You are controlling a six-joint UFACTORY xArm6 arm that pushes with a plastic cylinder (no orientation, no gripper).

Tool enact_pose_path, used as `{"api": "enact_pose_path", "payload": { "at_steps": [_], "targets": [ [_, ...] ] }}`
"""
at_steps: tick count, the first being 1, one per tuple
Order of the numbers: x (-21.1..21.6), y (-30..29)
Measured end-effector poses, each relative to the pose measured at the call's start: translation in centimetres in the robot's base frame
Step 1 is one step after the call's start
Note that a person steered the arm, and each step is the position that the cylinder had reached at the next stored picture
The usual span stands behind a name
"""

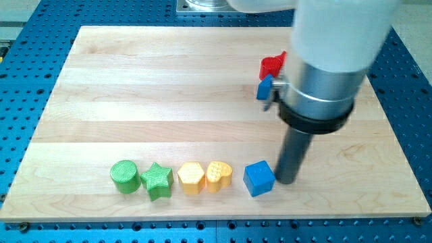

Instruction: Slide the blue cube horizontal right to the yellow heart

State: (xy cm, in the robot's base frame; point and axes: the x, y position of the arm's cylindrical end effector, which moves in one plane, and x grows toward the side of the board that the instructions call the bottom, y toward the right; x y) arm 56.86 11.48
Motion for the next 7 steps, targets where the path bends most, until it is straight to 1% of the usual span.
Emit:
{"api": "enact_pose_path", "payload": {
  "at_steps": [1,2,4,6,7],
  "targets": [
    [2.8,0.9],
    [4.6,-0.2],
    [4.5,-4.1],
    [3.8,-5.7],
    [4.1,-6.0]
  ]
}}
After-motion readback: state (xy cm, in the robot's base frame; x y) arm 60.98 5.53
